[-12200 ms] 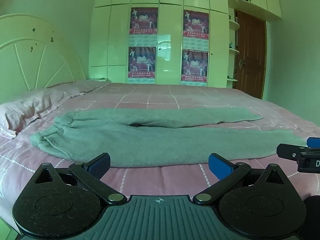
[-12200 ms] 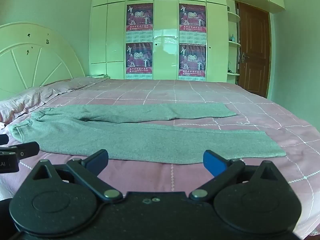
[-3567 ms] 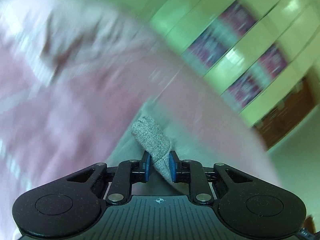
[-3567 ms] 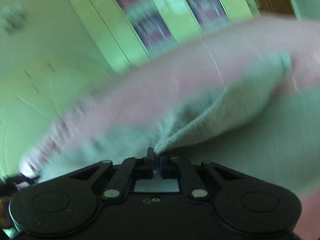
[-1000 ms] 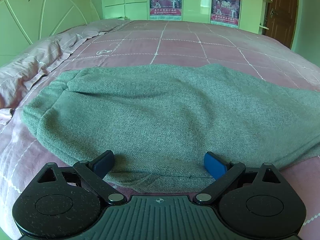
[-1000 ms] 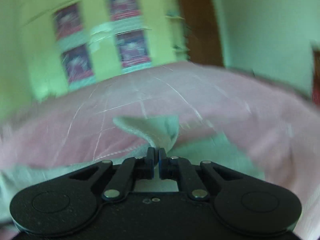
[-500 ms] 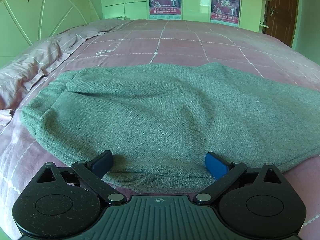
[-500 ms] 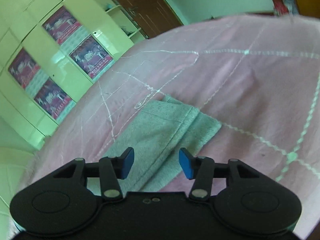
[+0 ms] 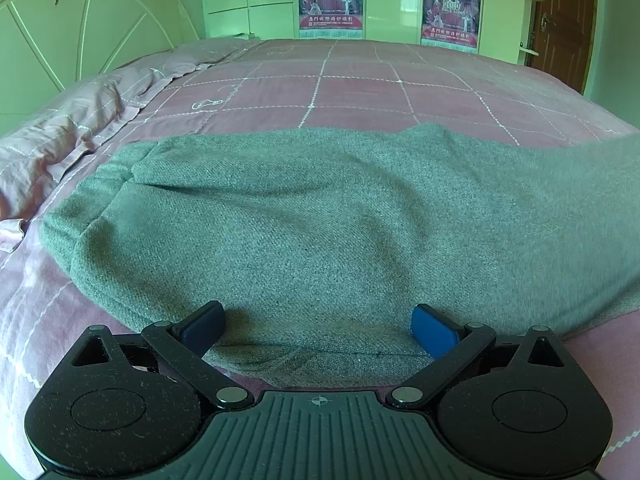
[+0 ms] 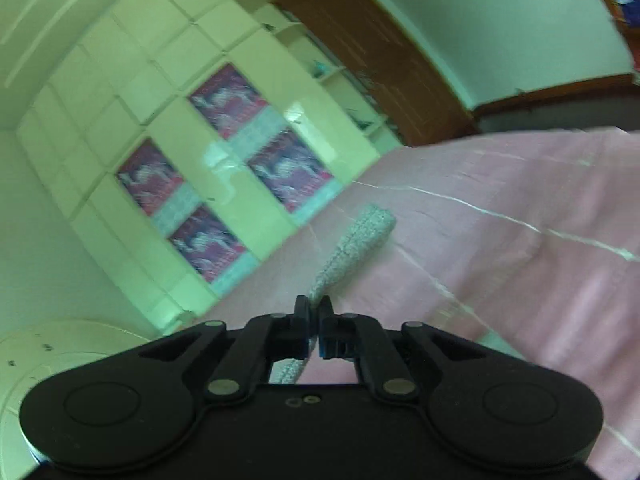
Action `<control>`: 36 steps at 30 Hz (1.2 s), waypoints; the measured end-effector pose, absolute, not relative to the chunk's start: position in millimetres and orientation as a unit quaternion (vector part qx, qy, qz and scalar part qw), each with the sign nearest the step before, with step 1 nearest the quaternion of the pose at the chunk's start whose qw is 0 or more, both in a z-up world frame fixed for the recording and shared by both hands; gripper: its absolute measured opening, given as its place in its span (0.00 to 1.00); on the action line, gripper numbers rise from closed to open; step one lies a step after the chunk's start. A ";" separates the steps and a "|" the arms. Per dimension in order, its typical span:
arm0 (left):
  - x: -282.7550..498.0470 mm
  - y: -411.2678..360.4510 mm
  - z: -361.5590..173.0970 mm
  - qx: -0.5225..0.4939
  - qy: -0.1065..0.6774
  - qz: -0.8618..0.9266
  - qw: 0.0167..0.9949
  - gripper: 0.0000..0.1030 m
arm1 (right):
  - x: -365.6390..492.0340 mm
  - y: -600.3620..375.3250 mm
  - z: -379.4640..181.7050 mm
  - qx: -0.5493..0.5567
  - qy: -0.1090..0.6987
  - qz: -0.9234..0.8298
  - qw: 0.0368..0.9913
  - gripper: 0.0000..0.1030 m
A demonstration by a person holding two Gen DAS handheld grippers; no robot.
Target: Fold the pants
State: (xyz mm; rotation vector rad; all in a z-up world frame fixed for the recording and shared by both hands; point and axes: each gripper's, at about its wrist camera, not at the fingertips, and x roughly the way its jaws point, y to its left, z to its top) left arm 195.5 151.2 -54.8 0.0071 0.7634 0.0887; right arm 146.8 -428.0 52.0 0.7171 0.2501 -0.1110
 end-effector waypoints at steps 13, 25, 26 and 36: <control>195.9 151.6 -54.9 0.008 0.374 0.041 0.927 0.97 | 120.9 -453.8 -51.1 0.441 0.201 -0.113 0.867 0.00; 196.1 150.9 -55.9 0.009 0.374 0.040 0.927 0.99 | 73.3 -473.0 -64.3 0.491 0.161 -0.145 0.844 0.05; 196.2 150.5 -56.0 0.009 0.374 0.041 0.926 1.00 | 75.2 -475.3 -70.1 0.499 0.166 -0.144 0.838 0.05; 196.2 148.9 -55.8 0.010 0.374 0.041 0.926 1.00 | 109.9 -480.9 -99.9 0.530 0.209 -0.137 0.811 0.01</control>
